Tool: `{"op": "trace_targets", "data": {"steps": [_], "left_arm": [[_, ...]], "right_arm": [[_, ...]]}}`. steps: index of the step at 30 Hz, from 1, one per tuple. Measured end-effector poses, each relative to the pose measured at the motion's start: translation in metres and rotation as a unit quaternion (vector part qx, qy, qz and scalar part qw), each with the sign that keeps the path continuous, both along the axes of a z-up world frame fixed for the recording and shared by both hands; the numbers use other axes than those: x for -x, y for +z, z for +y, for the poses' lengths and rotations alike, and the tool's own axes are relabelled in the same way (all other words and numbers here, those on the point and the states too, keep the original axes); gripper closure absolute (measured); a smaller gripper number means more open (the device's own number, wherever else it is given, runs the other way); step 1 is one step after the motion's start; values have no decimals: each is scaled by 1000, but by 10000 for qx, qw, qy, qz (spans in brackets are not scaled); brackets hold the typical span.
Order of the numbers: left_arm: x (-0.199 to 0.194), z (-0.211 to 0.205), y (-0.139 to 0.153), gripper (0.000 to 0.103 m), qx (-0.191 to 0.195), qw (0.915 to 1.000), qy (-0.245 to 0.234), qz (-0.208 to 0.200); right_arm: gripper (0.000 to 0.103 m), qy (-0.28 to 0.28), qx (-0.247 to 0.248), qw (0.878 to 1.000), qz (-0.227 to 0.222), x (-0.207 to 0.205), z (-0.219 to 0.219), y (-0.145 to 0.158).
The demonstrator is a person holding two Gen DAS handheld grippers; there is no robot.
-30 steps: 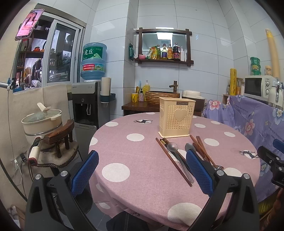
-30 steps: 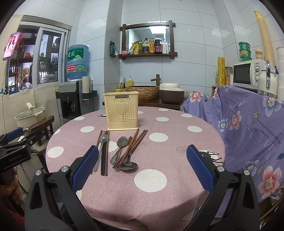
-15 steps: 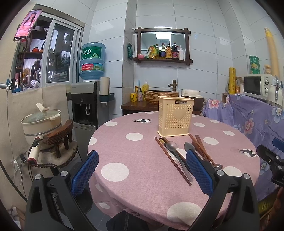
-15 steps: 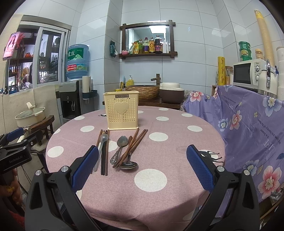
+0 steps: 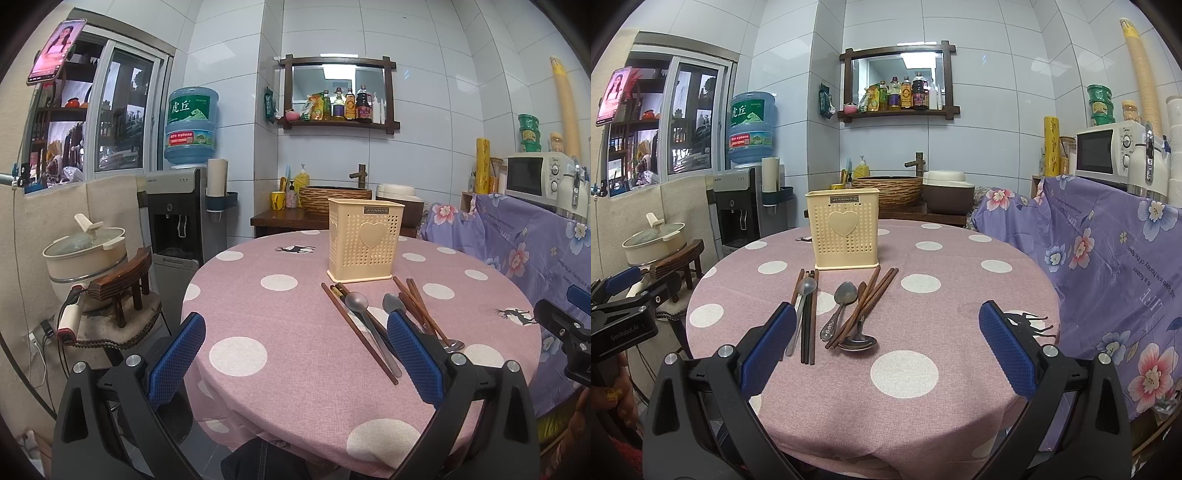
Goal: Organize utensils
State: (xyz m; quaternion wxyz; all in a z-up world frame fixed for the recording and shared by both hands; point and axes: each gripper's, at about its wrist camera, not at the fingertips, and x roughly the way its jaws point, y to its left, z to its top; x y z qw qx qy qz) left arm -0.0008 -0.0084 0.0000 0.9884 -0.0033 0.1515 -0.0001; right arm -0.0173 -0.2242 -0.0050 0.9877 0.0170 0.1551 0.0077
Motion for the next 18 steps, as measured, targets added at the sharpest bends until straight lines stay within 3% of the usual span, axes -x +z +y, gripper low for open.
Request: {"op": "trace_targets", "data": {"steps": [18], "left_arm": [[-1, -3, -5, 5, -14, 10000, -21, 36]], "right_arm": [[5, -1, -13, 10000, 33, 1, -1, -1]]}}
